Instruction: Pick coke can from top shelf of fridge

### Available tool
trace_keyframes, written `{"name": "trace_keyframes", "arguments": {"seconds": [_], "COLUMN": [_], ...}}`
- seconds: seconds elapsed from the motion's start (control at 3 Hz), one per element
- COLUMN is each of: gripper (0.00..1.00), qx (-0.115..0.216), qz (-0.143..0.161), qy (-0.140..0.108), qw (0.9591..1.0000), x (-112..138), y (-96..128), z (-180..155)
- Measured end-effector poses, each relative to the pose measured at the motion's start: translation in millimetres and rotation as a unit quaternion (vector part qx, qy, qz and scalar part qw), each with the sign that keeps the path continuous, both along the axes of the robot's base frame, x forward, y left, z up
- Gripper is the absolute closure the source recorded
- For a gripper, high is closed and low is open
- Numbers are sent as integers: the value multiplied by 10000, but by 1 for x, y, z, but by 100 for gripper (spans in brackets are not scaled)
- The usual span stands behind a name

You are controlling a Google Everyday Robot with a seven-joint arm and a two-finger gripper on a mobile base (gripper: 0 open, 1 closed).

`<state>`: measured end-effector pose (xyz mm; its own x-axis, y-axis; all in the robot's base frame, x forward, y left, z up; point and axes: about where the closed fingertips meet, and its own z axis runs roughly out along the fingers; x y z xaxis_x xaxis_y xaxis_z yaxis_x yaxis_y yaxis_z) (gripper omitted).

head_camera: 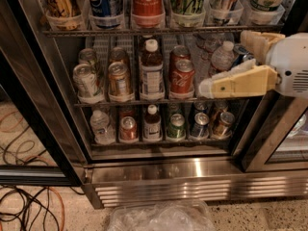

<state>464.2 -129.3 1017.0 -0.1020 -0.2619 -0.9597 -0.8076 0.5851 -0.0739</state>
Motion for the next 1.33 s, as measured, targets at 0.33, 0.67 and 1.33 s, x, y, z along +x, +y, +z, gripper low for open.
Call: {"name": "trace_keyframes", "arguments": {"seconds": [0.33,0.67,1.33], "gripper": [0,0,0], "qx": [356,637,691], "qz": [-400,-889,-1057], "qy": [-353,-765,-1018], "qw": [9979,9911,9868], "x": [1,13,21], "y": [27,46,63], "z": [1,7,24]}}
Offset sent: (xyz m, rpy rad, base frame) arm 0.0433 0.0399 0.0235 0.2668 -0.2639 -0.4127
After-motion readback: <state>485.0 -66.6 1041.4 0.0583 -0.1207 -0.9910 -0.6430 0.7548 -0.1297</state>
